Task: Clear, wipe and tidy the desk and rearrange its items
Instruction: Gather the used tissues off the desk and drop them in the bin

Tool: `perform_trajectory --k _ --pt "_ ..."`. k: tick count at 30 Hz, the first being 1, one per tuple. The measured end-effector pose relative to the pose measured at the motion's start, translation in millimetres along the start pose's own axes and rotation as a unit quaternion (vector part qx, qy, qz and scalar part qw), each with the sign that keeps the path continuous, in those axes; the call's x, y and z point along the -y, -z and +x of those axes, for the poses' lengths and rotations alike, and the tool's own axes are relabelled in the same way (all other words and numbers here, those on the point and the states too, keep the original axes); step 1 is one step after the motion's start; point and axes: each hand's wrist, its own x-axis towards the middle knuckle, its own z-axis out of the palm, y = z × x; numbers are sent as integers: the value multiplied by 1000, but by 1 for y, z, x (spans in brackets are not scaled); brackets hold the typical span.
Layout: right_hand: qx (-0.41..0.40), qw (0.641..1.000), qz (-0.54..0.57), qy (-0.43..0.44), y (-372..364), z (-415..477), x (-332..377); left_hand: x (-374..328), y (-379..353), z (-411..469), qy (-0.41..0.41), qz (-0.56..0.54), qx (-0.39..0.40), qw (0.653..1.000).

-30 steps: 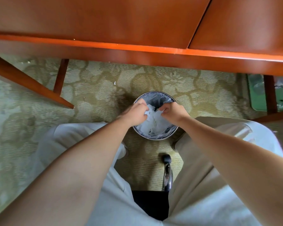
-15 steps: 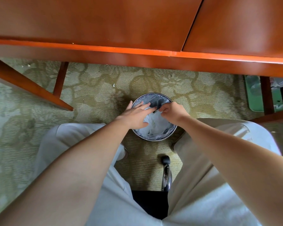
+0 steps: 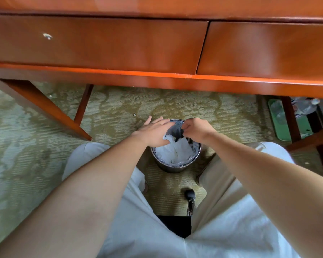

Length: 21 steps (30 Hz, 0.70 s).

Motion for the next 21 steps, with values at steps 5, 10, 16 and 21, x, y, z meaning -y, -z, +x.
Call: perform_trajectory --k 5,10,16,21 --pt "-37 998 -43 40 27 -40 23 -16 32 -40 5 24 -44 999" --pt "-74 993 -59 71 59 -82 42 -33 64 -80 7 46 -86 995" --pt "-118 982 -80 125 109 -132 69 -50 118 -128 0 80 -136 987" --pt "-168 972 -81 141 164 -161 93 -62 182 -158 -17 95 -191 977"
